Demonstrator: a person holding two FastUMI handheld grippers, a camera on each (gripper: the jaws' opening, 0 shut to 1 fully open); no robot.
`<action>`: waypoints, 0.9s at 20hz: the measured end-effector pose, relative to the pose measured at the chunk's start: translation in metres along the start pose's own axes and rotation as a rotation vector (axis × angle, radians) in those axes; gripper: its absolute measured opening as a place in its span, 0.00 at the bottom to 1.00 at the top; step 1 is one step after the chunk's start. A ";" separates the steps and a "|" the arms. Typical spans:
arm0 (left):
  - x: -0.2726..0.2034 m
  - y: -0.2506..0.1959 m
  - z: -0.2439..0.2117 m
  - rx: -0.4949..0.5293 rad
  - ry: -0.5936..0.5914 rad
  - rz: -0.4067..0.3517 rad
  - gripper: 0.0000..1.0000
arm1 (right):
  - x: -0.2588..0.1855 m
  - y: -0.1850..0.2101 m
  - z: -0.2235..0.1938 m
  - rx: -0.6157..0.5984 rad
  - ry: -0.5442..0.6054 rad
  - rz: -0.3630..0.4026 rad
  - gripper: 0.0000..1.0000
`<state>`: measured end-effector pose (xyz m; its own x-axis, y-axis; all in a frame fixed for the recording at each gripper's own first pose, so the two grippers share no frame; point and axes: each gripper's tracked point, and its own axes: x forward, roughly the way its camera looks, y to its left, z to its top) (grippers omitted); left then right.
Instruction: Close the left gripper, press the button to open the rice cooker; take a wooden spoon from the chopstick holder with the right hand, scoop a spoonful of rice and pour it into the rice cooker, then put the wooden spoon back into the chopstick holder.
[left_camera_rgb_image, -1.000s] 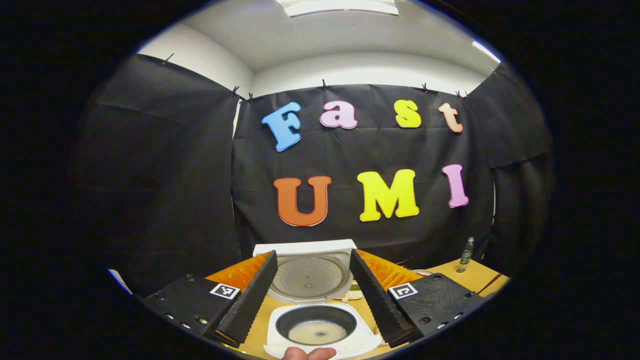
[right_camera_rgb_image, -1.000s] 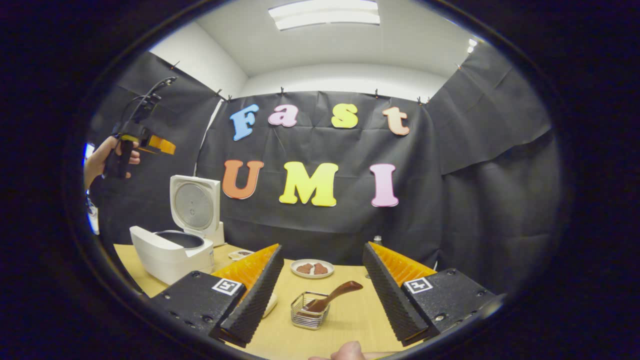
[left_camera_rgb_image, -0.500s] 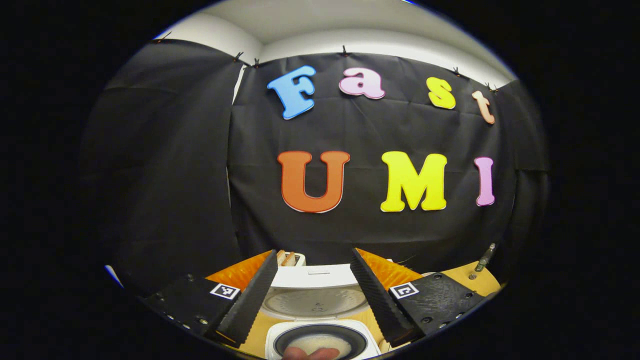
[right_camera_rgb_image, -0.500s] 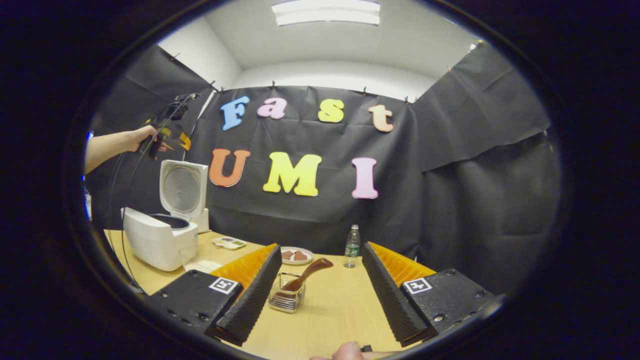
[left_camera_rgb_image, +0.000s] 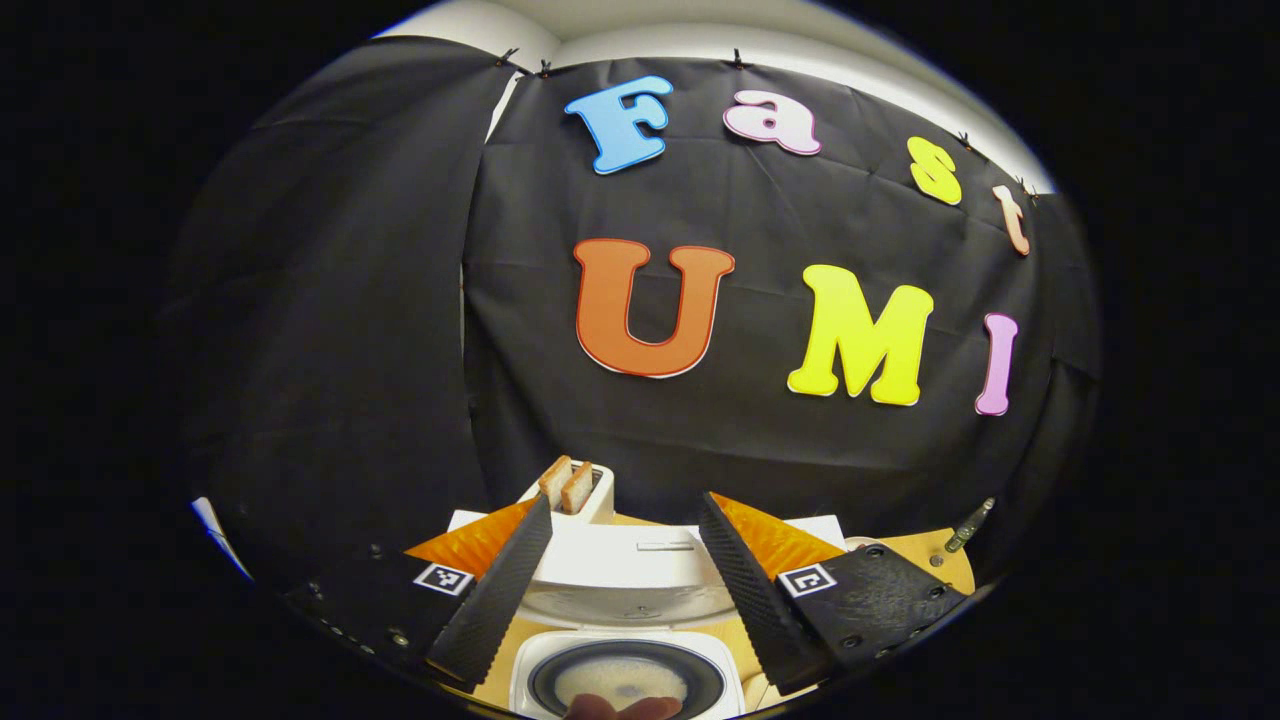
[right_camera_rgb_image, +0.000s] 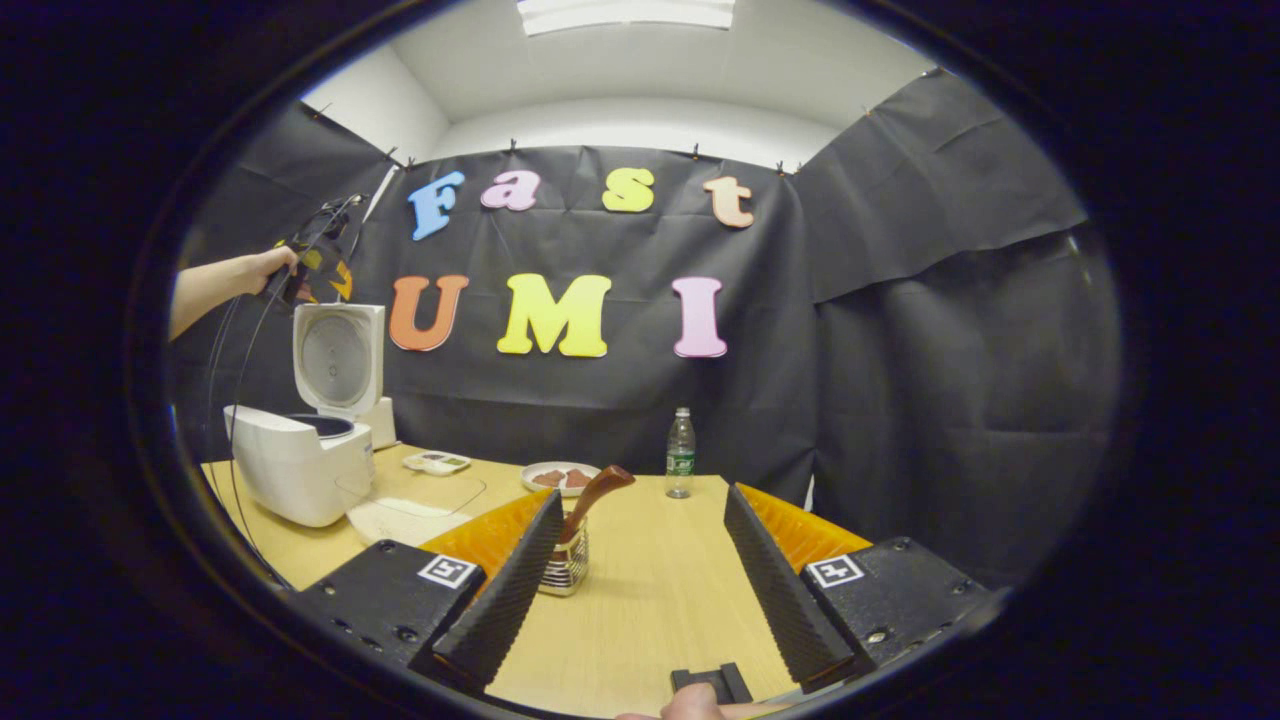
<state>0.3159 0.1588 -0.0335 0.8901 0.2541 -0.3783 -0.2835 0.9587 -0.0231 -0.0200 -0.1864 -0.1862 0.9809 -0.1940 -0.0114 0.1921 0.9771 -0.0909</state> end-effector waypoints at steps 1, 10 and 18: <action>-0.001 0.000 -0.001 0.033 0.001 0.004 0.97 | 0.000 0.004 0.001 -0.007 -0.001 0.008 1.00; -0.008 0.001 -0.010 0.077 0.025 0.032 0.97 | -0.020 0.013 0.028 -0.043 -0.083 0.017 1.00; -0.053 -0.002 -0.037 0.103 0.081 0.017 0.98 | -0.027 0.029 0.026 -0.015 -0.085 0.066 1.00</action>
<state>0.2558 0.1390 -0.0480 0.8528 0.2632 -0.4510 -0.2565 0.9634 0.0772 -0.0401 -0.1510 -0.1622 0.9905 -0.1206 0.0663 0.1272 0.9860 -0.1075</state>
